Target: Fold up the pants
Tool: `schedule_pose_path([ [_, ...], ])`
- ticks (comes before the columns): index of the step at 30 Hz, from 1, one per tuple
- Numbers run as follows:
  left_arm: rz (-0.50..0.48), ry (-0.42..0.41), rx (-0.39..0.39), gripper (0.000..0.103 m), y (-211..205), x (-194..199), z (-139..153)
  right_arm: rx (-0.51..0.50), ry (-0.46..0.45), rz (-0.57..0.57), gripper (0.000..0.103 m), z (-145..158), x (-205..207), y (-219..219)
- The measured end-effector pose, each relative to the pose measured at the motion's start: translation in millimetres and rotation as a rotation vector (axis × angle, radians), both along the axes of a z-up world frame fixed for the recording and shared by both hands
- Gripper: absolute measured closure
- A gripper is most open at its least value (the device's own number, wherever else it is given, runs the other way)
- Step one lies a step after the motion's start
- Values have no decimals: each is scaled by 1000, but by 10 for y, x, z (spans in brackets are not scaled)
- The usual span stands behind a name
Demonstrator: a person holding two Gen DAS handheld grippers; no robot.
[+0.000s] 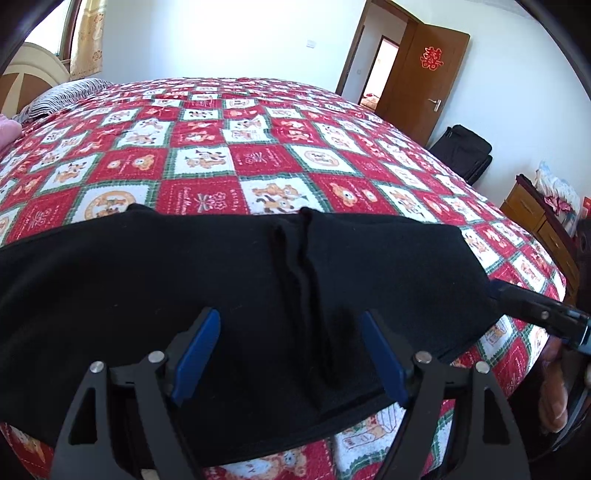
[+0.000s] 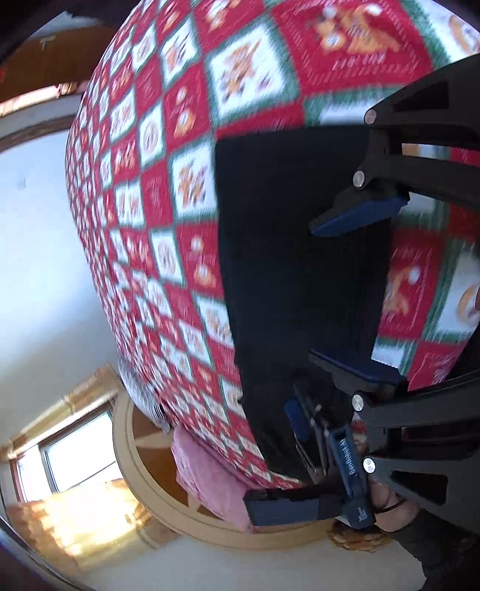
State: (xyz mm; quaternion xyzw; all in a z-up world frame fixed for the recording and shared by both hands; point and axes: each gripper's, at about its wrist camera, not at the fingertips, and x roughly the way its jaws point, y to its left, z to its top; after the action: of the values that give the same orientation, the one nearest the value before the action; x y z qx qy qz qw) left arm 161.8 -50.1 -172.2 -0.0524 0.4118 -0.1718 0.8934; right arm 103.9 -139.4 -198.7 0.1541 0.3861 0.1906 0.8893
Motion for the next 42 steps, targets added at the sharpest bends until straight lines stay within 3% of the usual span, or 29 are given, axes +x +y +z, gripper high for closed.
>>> schedule_pose_path([
  [4,13,-5,-4,22,165,-26,41,18,17,88,40,-100,188,380],
  [7,47,-28,7,22,396,-60,95,-28,69,137,40,-302,273,616],
  [11,109,-37,24,22,741,-72,130,-116,14,153,40,-330,206,741],
  [21,300,-79,196,22,1749,-255,241,-22,-49,157,40,-224,129,694],
  [25,412,-65,238,21,2263,-300,170,-71,-77,241,40,-240,101,985],
  [27,458,-61,225,21,2515,-300,108,-155,-52,270,39,-364,104,1153],
  [28,472,-51,207,21,2619,-286,64,-199,-101,270,39,-357,42,1201],
  [30,476,-44,137,21,2743,-278,4,-216,-107,279,40,-341,11,1216],
  [33,469,-33,22,21,2829,-291,-68,-112,-99,244,40,-292,6,1036],
  [38,443,-43,-9,22,2780,-295,-103,-79,-157,188,39,-197,-65,900],
  [42,444,-16,-58,37,2883,-268,-177,-81,-168,200,39,-175,-102,940],
])
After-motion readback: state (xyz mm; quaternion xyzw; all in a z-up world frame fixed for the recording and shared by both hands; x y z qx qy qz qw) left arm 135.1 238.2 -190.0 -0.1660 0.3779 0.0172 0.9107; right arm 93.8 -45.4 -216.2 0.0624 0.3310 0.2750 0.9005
